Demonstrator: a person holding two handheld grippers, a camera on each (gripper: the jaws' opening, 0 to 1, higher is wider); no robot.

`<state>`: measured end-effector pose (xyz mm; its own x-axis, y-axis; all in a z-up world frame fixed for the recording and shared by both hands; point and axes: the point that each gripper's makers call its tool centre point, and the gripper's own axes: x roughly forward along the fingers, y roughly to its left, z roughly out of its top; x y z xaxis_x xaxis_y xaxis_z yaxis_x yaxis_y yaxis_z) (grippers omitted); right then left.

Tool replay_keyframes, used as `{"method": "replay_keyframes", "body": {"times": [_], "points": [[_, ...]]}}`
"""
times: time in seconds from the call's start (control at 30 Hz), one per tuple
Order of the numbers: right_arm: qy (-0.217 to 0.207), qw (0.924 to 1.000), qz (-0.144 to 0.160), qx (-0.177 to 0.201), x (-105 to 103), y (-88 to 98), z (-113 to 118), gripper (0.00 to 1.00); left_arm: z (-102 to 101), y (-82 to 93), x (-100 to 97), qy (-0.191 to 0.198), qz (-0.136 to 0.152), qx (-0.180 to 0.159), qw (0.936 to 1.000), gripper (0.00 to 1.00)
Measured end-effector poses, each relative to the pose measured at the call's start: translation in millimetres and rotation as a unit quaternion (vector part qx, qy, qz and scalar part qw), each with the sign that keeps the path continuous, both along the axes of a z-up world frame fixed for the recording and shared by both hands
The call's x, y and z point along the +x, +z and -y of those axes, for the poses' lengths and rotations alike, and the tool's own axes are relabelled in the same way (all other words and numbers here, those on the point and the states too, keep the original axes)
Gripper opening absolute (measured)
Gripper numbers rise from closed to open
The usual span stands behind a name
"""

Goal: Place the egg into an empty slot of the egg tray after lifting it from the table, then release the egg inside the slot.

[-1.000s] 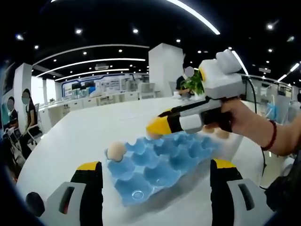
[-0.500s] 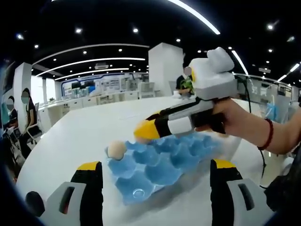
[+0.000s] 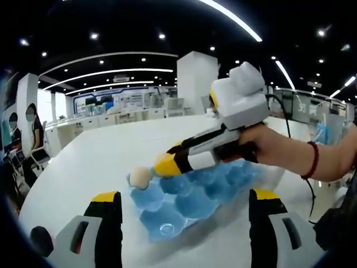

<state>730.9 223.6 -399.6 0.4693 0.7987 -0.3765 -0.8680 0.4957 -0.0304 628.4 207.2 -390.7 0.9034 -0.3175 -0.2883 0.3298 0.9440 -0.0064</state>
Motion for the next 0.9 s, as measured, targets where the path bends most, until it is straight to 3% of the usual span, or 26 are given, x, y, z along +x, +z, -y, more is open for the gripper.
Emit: {"method": "replay_keyframes", "body": {"times": [0.3,0.43,0.7,0.9], "points": [[0.000,1.0000,0.000,-0.003,0.6,-6.3,-2.1,0.28,-5.8,-0.8,3.4,0.001,-0.001,-0.003,1.0000,0.96],[-0.003,1.0000,-0.009,0.000,0.9,-7.2,-1.7,0.28,-6.8,0.7,3.8,0.004,0.003,-0.014,0.9999,0.96],[-0.009,0.9991,-0.035,0.019,0.9,-9.2,0.1,0.32,-5.8,-0.9,1.1,0.000,0.000,-0.004,1.0000,0.96],[-0.001,0.9998,-0.010,0.018,-1.1,-7.7,-2.7,0.38,-8.4,-0.7,0.8,0.004,0.001,-0.009,0.9999,0.97]]}}
